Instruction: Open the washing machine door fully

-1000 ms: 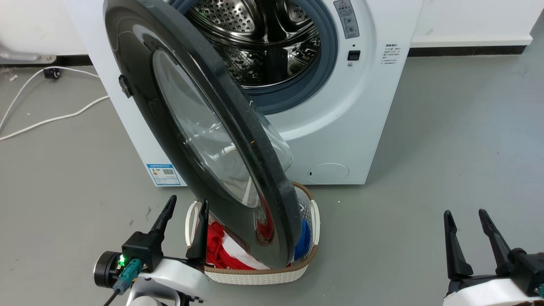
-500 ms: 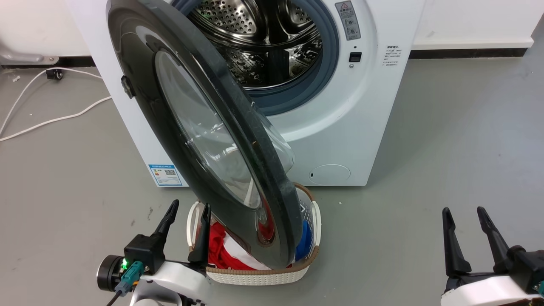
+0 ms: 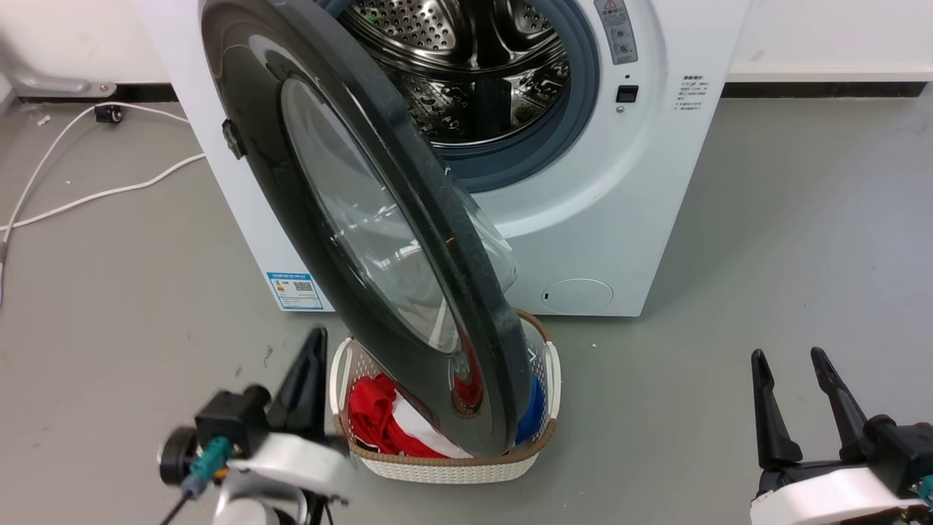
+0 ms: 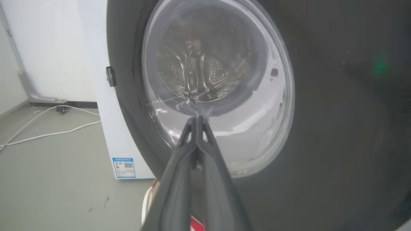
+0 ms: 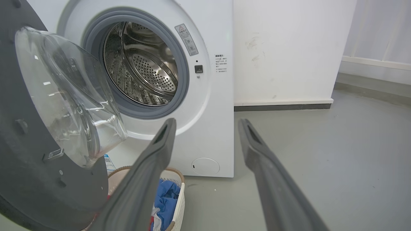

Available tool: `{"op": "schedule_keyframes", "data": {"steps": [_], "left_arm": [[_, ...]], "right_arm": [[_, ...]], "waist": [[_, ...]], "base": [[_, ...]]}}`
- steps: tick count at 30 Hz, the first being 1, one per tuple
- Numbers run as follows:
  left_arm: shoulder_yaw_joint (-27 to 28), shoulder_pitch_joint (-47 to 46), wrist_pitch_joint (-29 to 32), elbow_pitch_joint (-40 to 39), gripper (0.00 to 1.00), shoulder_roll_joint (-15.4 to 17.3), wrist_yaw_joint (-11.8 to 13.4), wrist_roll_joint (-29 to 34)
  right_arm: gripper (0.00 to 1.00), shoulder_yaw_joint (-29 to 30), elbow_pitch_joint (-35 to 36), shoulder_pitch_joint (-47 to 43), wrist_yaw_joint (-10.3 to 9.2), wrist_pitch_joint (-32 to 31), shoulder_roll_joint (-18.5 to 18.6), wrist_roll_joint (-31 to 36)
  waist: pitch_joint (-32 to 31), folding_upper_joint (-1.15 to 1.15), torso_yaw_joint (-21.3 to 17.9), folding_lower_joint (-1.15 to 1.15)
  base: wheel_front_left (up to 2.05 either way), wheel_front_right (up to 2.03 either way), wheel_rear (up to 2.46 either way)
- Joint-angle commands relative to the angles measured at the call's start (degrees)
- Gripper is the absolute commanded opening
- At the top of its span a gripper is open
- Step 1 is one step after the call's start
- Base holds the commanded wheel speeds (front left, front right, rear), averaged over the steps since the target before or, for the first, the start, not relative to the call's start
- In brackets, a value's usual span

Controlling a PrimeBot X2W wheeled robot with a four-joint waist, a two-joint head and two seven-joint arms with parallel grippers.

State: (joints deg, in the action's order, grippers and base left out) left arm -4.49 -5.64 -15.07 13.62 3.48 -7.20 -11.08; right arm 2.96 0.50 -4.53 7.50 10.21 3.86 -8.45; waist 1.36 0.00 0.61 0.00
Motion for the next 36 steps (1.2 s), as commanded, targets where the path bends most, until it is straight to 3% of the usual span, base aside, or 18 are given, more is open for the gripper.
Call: {"op": "schedule_keyframes", "data": {"steps": [1,10,16,25,36], "left_arm": [[0.40,-1.25,-0.15,-1.54,0.00,0.08,0.30,0.22],[-0.64,-5.73,-0.15,-17.24,0.00,-0.33,1.75,2.45],[-4.44,-11.12,-0.15,-26.82,0.00,-0.47,2.59,3.77],[-16.94,-16.94,2.63,-35.39,0.00,-0.56,2.12,0.26],[-33.78,-9.21,15.48,-36.39,0.00,0.67,0.63,-9.71]], "right_arm": [[1.00,-0.07,0.39,1.23,-0.02,0.06,-0.07,-0.06],[1.00,0.53,0.67,1.37,-0.02,0.01,-0.27,0.09],[1.00,0.73,0.67,1.80,-0.02,-0.07,-0.33,0.38],[1.00,0.72,0.35,1.18,-0.02,-0.24,-0.60,0.52],[1.00,1.49,0.15,0.86,-0.02,-0.24,-0.89,0.59]], "waist": [[0.10,0.00,0.19,0.00],[0.71,0.00,1.70,0.00],[1.14,0.00,2.05,0.00],[0.76,0.00,1.53,0.00],[1.25,0.00,1.55,0.00]], "base": [[0.00,0.00,0.00],[0.00,0.00,0.00],[0.00,0.00,0.00],[0.00,0.00,0.00],[0.00,0.00,0.00]]}}
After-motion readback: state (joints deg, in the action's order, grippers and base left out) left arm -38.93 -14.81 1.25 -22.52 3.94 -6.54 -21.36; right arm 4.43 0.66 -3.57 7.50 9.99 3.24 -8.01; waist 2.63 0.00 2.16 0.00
